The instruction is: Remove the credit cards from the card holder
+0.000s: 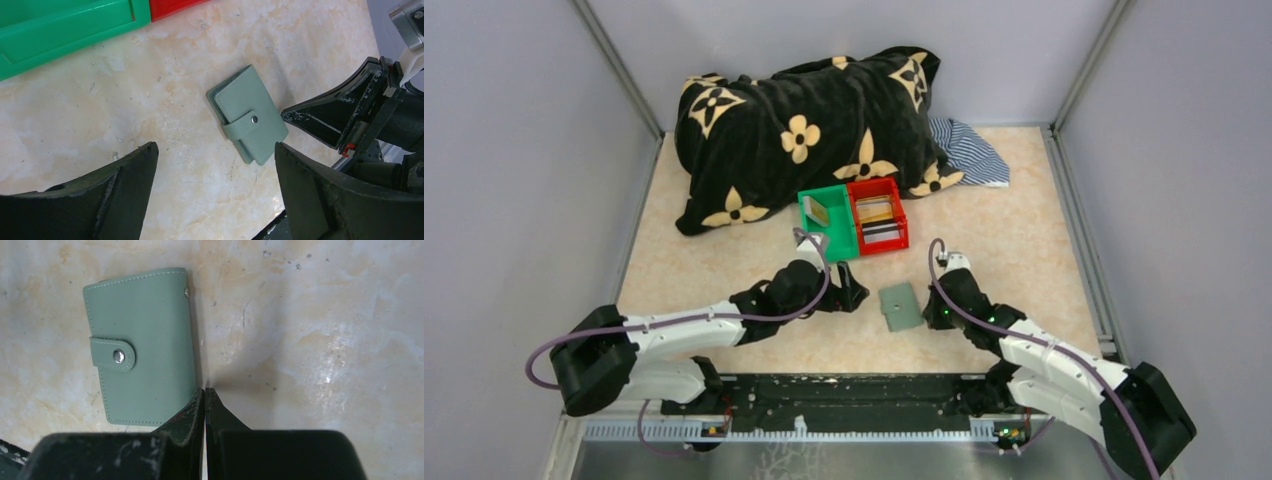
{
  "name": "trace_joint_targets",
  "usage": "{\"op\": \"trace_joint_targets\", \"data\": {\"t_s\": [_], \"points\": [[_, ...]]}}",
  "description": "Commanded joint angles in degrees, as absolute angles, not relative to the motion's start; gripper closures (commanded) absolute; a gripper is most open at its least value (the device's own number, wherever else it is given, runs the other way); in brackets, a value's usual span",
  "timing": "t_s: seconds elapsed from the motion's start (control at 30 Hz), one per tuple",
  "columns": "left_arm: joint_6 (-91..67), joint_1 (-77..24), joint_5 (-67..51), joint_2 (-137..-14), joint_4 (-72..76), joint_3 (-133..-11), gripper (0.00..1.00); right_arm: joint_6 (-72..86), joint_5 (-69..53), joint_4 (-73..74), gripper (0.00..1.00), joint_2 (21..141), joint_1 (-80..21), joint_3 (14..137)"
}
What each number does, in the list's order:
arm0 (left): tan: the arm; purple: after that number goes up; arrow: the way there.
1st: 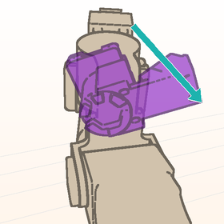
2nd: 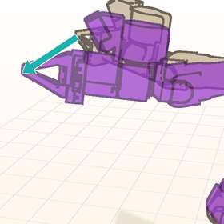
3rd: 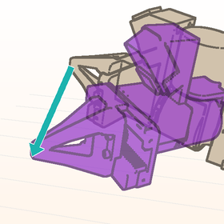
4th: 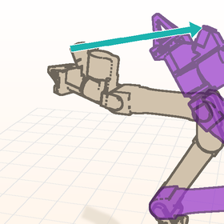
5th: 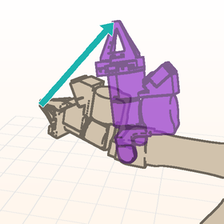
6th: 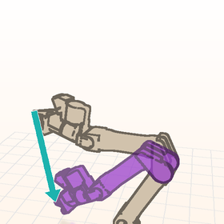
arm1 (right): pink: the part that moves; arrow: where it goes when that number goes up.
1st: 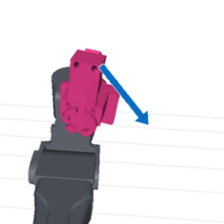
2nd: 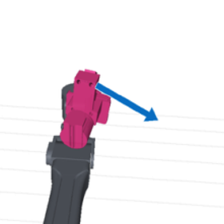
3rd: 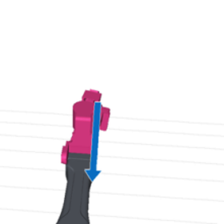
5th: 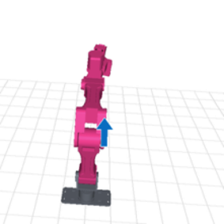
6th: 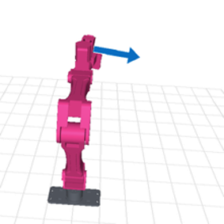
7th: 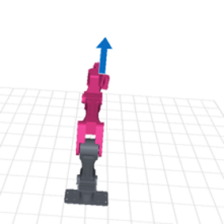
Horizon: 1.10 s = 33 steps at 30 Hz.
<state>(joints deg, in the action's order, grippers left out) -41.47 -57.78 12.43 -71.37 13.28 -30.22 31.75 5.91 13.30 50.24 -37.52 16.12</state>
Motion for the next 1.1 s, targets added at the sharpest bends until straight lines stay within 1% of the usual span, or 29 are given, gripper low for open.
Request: {"op": "trace_joint_targets", "data": {"t_s": [0.0, 0.07, 0.17, 0.23, 0.3, 0.4, 0.5, 0.57, 0.63, 0.73, 0.9, 1.07], "points": [[-41.12, -58.32, 12.99, -70.36, 12.50, -30.32, 0.08, 32.38, 2.62, 9.86, 1.00, 49.75, -38.70, 16.90], [-39.54, -58.49, 13.18, -70.46, 12.85, -30.37, 0.08, 32.19, 2.61, 9.04, 1.00, 50.94, -38.94, 17.51], [-36.50, -58.92, 13.01, -69.83, 13.96, -30.14, 0.08, 31.20, 5.85, 10.75, 1.00, 51.80, -38.94, 19.65], [-33.33, -58.97, 11.55, -69.40, 16.13, -29.40, 0.10, 30.66, 7.45, 11.99, 1.00, 51.26, -38.91, 21.52], [-28.00, -58.97, 7.32, -70.30, 19.30, -29.06, 0.13, 30.60, 8.24, 12.61, 1.00, 50.43, -38.94, 23.17], [-21.33, -59.06, 1.76, -73.39, 20.70, -31.26, 0.13, 30.61, 8.25, 12.46, 1.00, 50.14, -38.96, 25.01], [-15.97, -59.04, -3.40, -77.46, 24.02, -32.79, 0.09, 30.62, 5.32, 11.08, 1.00, 51.98, -38.94, 26.21], [-12.16, -59.08, -8.05, -80.41, 25.58, -33.99, 0.01, 30.75, 3.14, 9.02, 1.00, 53.85, -38.94, 26.05], [-9.04, -59.06, -12.03, -83.11, 27.16, -35.03, 0.01, 31.06, 2.00, 7.59, 1.00, 55.76, -38.94, 25.49], [-5.73, -59.11, -14.35, -85.80, 29.69, -35.85, 0.01, 31.00, 1.49, 6.24, 1.00, 57.55, -39.00, 24.65], [1.47, -59.17, -16.82, -89.01, 27.62, -39.43, 0.01, 31.29, -0.17, 3.33, 1.00, 59.65, -38.94, 22.94], [7.23, -59.18, -18.25, -91.30, 25.93, -42.18, 0.07, 33.06, -1.30, -0.18, 1.00, 62.47, -38.94, 20.29]]}}
